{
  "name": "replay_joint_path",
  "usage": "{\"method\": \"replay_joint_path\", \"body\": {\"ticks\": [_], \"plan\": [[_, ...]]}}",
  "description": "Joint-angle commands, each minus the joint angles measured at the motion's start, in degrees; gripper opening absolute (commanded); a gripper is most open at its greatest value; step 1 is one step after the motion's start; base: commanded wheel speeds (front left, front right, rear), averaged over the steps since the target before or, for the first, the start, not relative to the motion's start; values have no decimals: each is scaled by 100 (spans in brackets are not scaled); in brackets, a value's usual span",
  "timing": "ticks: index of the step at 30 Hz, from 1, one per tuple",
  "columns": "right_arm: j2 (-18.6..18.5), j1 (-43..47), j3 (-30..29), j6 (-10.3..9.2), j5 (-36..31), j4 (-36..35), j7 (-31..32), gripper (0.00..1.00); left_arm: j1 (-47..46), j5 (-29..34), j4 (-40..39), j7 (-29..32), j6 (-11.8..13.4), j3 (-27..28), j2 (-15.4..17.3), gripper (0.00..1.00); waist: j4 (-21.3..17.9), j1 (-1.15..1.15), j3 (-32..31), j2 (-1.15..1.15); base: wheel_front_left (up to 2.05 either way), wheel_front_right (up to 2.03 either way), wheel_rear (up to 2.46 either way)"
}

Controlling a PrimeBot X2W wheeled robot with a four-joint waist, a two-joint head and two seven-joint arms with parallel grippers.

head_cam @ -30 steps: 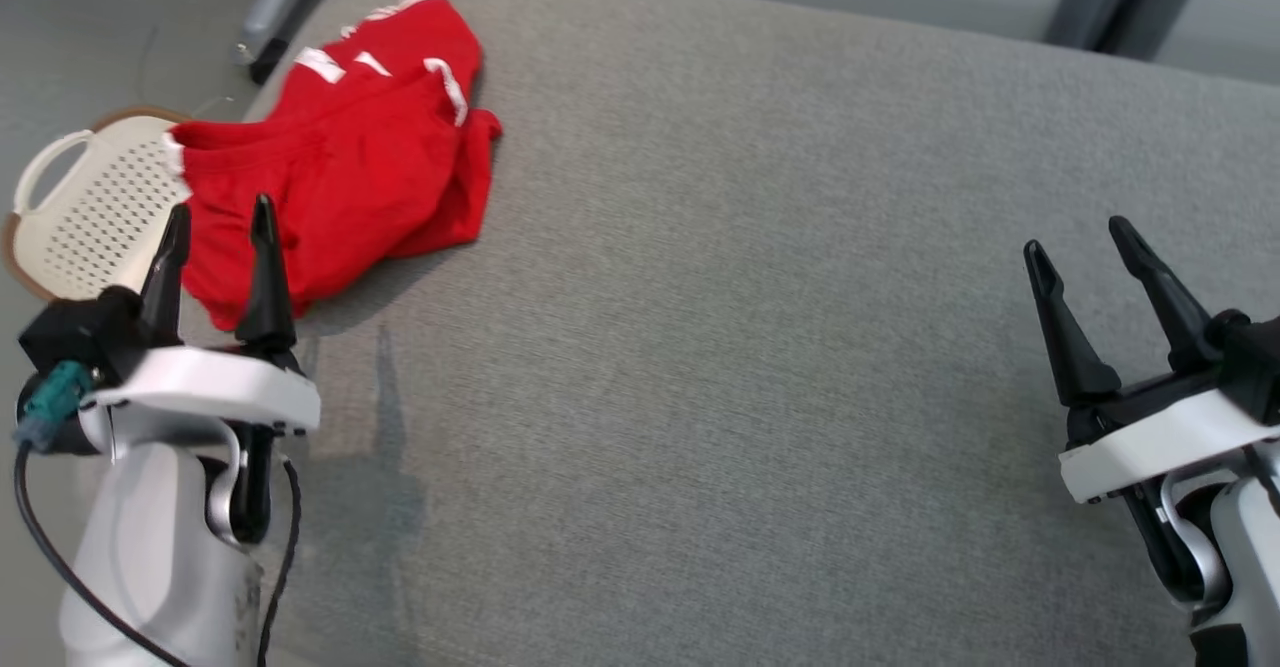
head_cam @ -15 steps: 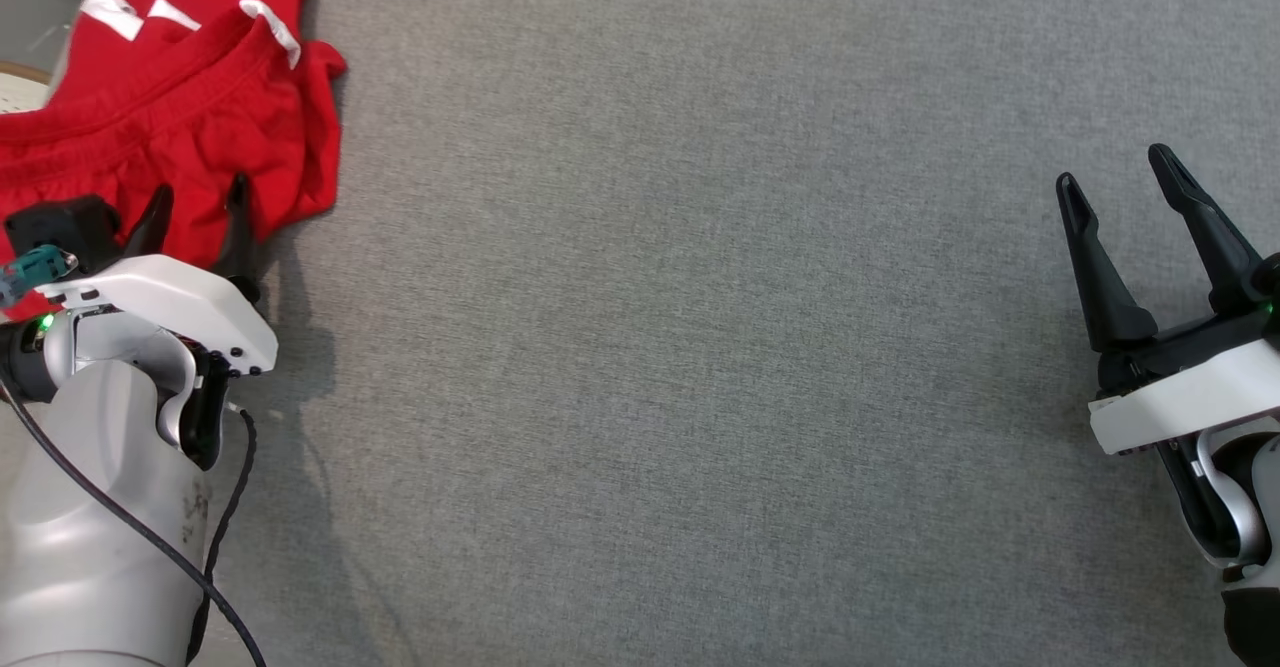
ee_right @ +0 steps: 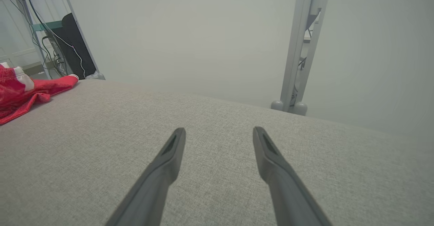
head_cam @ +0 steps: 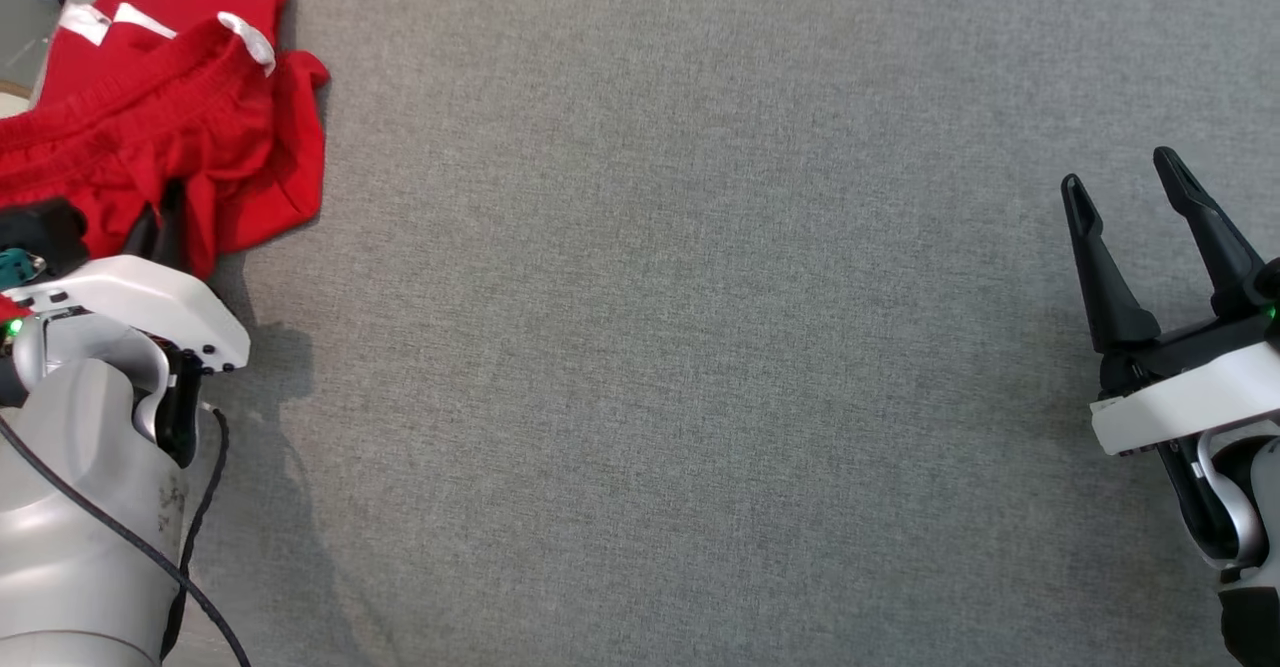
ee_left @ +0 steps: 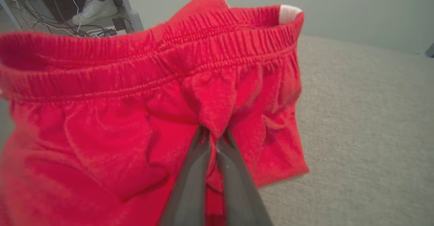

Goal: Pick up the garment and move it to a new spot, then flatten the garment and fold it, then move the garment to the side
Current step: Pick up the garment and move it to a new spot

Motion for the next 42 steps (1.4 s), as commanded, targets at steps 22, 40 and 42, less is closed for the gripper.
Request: {"method": "replay_joint_path", "body": {"ticks": [22, 40, 42], "plan": [[380, 742, -311, 12, 3, 502, -450, 100, 2823, 173, -4284, 67, 758, 314, -33, 0, -737, -1, -1443, 0, 0, 0, 0], [609, 903, -466, 12, 52, 445, -538, 100, 3868, 429, -6730, 1175, 798, -778, -445, 0, -1871, -1, -1425, 0, 0, 0, 0], [635, 842, -445, 12, 89, 452, -550, 100, 3778, 476, -6625, 1234, 714, -975, -506, 0, -2023, -1, -1355, 0, 0, 0, 0]]}}
